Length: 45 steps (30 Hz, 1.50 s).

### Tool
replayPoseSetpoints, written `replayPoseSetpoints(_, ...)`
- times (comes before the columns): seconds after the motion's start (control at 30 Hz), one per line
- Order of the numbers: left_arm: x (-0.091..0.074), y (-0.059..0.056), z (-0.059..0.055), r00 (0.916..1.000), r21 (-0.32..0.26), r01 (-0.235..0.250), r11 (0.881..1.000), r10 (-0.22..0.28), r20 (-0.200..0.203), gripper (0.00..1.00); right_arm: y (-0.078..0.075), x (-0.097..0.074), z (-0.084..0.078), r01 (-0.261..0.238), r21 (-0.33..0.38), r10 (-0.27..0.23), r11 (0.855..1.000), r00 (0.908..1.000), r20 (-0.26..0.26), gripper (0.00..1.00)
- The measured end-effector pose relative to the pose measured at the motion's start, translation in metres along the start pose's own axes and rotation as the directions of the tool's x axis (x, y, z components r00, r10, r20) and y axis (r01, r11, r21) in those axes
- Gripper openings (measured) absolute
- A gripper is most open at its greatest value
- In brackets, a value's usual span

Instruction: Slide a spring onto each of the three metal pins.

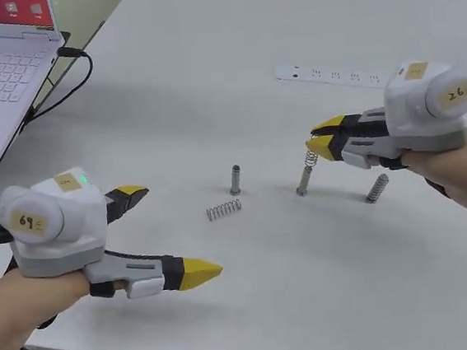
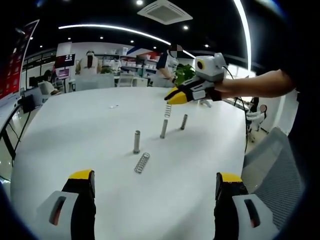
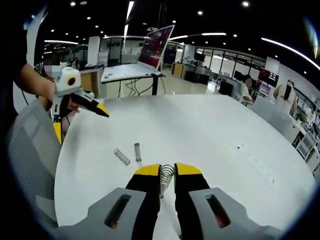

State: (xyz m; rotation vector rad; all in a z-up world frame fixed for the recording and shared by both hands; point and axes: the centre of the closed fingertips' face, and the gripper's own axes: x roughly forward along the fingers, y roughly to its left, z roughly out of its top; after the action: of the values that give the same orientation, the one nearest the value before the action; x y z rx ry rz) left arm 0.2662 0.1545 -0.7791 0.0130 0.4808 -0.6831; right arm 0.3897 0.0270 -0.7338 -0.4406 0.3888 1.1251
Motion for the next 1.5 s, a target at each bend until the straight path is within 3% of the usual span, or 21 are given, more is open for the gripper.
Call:
replayPoseSetpoints(0.9,-0.001,0.002,-0.003,1.0,-0.011,-0.006,1.0,0.006,-0.003,0.98,-0.001,0.011,-0.015,-0.013,0.038,0.014,0.999,0.9996,-0.024,0.07)
replayPoseSetpoints(1.5,-0.002,0.002,-0.006,1.0,-0.02,-0.002,1.0,0.002,-0.004,0.98,0.007,0.02,-0.039,-0.024,0.052,0.028,0.998,0.9958,-0.087,0.07)
